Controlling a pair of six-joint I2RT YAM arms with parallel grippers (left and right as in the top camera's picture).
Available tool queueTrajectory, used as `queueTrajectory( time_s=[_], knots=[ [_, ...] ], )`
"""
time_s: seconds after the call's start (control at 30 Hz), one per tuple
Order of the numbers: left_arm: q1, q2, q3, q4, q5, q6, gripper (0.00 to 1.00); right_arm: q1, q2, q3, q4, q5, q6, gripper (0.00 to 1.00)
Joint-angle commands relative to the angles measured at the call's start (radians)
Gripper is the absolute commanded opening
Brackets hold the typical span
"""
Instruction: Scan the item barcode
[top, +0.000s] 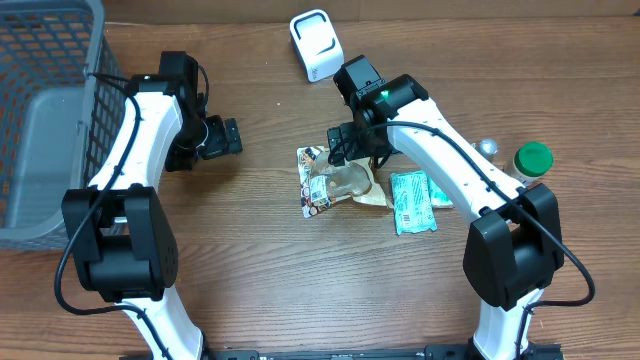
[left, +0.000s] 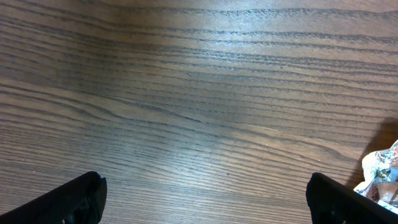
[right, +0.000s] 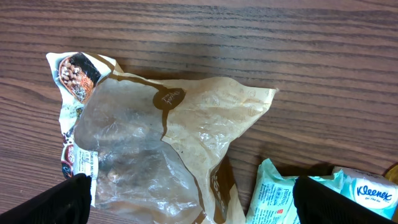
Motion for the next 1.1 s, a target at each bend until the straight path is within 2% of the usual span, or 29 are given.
queueTrajectory(
  time_s=[0.0, 0.53, 0.8, 0.93, 1.07],
  knots=[
    [-0.006, -0.022, 0.009, 0.001, -0.006, 0.019, 1.0, -0.002, -0.054, -0.005, 0.003, 0.003, 0.011, 1.0],
    [-0.006, -0.022, 0.009, 0.001, -0.006, 0.019, 0.99, -0.006, -0.451, -0.005, 0.021, 0.006, -0.003, 1.0],
    [-0.006, -0.022, 0.009, 0.001, -0.006, 0.019, 0.99, -0.037, -0.675, -0.012, -0.041, 0.006, -0.003, 1.0],
    [-0.006, -0.022, 0.009, 0.001, -0.006, 0.019, 0.99, -0.058, -0.809, -0.089, -0.039, 0.006, -0.003, 1.0],
    [-0.006, -0.022, 0.009, 0.001, -0.006, 0.019, 1.0, -0.081, -0.972, -0.26, 0.006, 0.006, -0.003, 1.0]
  ],
)
